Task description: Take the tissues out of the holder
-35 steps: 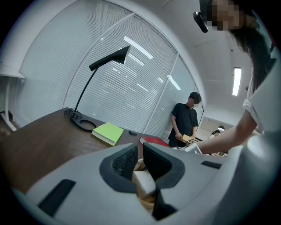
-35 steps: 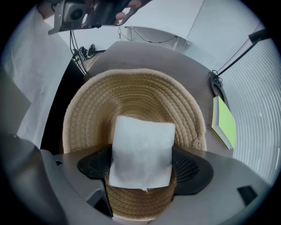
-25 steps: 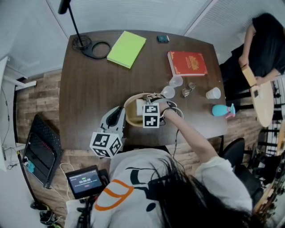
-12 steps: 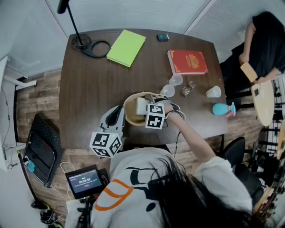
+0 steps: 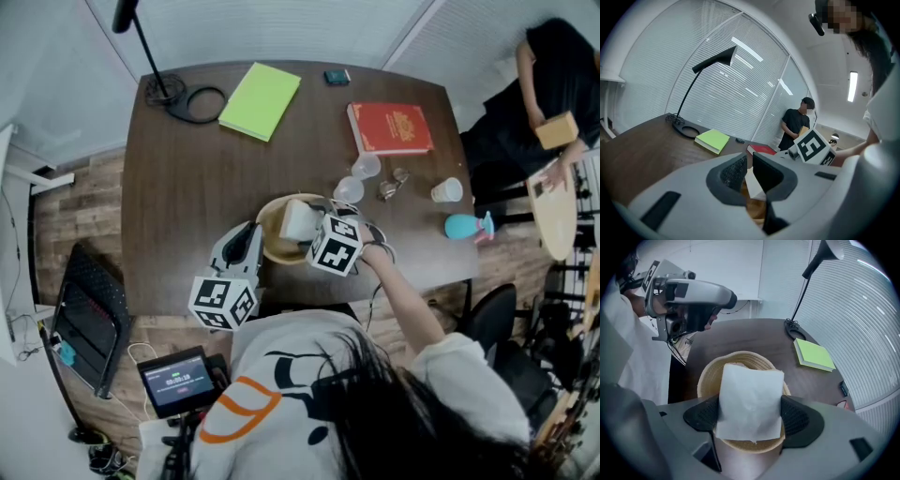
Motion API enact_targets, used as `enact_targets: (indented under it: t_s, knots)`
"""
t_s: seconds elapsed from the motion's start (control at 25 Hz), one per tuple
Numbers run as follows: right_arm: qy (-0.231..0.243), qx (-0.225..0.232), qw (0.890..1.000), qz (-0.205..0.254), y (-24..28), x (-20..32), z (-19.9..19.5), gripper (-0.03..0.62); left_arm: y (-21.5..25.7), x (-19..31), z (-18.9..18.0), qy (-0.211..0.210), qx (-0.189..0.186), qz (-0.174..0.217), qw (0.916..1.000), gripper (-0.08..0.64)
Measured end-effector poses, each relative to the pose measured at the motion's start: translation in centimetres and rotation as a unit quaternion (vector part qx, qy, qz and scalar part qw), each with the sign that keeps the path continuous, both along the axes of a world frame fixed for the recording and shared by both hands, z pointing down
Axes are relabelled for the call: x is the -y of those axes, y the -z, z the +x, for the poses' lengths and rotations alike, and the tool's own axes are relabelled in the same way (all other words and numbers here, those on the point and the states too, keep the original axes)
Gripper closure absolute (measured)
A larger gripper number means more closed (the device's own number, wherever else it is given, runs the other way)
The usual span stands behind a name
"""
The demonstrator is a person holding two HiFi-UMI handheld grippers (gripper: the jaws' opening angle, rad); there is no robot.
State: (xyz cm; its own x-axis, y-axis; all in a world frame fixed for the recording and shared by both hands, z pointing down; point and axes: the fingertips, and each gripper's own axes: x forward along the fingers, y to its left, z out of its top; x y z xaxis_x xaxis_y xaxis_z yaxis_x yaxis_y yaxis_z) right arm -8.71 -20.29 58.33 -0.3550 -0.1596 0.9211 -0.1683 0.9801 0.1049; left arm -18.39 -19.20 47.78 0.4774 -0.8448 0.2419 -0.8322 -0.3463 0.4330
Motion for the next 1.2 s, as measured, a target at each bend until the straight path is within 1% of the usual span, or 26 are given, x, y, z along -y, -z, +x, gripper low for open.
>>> enact_targets:
  t_s: [0.16, 0.36, 0.52, 0.68, 0.96, 1.2]
  knots:
    - [-0.027, 0.012, 1.000, -0.005, 1.1, 0.0, 0.5, 0.189, 0.2, 0.1, 0.4, -0.006, 0.000, 0.001, 1.0000, 0.523]
    - [-0.094, 0.036, 0.995, -0.025, 2.2, -0.4, 2.5, 0.189, 0.3, 0.0, 1.3, -0.018, 0.002, 0.002, 0.9998, 0.523]
    - [-0.141, 0.069, 0.986, -0.048, 3.7, -1.5, 4.2, 0.189, 0.2, -0.5, 2.9, -0.028, 0.005, 0.003, 0.9996, 0.523]
    - [-0.180, 0.090, 0.978, -0.049, 4.8, -2.0, 5.5, 0.189, 0.3, -0.7, 4.2, -0.039, 0.006, 0.003, 0.9992, 0.523]
    - [-0.248, 0.142, 0.956, -0.069, 5.3, -3.5, 6.8, 0.189, 0.4, -1.1, 6.5, -0.057, 0.009, 0.003, 0.9983, 0.523]
    - [-0.283, 0.160, 0.942, -0.079, 5.2, -4.7, 9.0, 0.189, 0.4, -1.5, 8.6, -0.068, 0.013, 0.004, 0.9976, 0.523]
